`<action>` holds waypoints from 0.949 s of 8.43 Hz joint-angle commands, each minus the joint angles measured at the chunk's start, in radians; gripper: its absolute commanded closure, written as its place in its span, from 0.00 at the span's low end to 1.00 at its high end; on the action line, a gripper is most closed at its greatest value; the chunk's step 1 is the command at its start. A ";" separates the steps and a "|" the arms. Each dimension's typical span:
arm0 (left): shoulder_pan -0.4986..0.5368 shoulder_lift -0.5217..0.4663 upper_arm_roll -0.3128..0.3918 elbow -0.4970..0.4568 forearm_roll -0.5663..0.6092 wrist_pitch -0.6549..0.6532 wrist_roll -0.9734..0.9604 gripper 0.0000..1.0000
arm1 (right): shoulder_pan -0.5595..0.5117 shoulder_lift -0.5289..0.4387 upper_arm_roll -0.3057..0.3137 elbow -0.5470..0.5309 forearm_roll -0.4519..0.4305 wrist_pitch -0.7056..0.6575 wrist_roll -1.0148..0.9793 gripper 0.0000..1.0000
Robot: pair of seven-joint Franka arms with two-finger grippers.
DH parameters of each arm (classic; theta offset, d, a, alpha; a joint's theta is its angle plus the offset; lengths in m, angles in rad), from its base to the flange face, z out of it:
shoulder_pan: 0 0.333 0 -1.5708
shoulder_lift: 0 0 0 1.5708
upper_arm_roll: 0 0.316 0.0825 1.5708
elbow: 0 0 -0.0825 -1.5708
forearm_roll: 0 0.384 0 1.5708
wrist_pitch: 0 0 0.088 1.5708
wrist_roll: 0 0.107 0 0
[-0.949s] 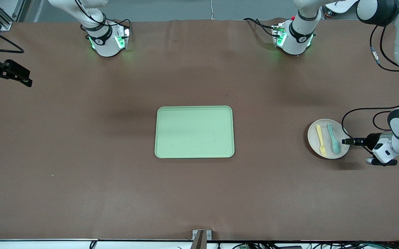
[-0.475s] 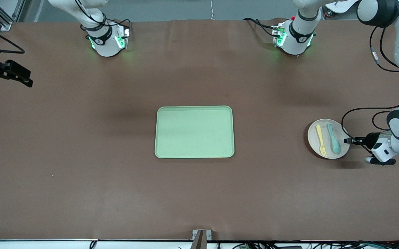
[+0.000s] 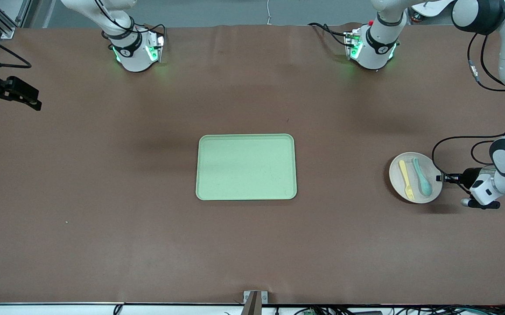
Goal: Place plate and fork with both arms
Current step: 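Grip the plate rim with the left gripper and lift it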
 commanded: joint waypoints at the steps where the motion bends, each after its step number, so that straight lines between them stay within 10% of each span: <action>1: -0.005 -0.006 -0.003 -0.006 -0.008 0.014 0.022 1.00 | 0.004 -0.007 -0.002 -0.016 0.003 0.007 -0.004 0.00; 8: -0.014 -0.100 -0.197 0.013 0.001 0.000 0.028 1.00 | 0.006 -0.009 -0.002 -0.023 0.003 0.013 -0.005 0.00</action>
